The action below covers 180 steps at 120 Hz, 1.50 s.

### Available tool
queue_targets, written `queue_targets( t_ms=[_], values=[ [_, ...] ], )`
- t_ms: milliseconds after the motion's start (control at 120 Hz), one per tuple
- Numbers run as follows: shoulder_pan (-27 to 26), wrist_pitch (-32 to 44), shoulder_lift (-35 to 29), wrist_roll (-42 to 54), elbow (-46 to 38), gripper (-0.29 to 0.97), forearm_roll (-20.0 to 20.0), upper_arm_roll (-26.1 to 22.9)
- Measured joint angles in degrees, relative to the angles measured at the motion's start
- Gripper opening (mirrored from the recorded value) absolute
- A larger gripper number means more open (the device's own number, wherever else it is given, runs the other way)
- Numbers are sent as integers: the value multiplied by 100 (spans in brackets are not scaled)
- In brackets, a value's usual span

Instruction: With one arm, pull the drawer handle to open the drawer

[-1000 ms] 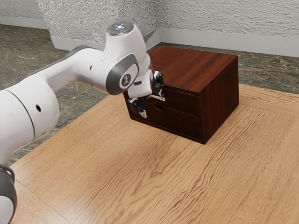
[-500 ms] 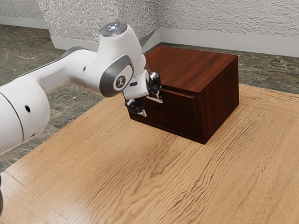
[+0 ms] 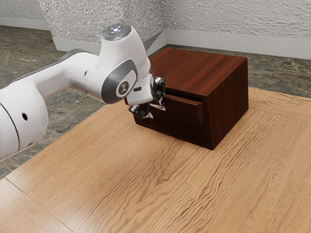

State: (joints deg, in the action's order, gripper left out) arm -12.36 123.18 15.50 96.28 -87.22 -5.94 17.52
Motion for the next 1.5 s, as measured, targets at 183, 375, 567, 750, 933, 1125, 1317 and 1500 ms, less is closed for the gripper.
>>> queue_targets(
  t_ms=[183,375,567,750,933,1125,1317,1500],
  values=[
    [-978,12,45,-12,-7,2,19,1038],
    [-1407,20,101,-20,-25,16,47,1512],
    [-2095,26,127,-45,-219,41,85,2256],
    [-2183,58,-140,-83,-646,77,104,2320],
    [-2249,166,-535,-116,-1103,79,79,2327],
    [-2299,301,-948,-137,-1511,63,25,2319],
    [-2372,349,-1425,-152,-1833,41,-44,2321],
    [-2424,372,-1862,-186,-2236,44,-250,2313]
  ],
)
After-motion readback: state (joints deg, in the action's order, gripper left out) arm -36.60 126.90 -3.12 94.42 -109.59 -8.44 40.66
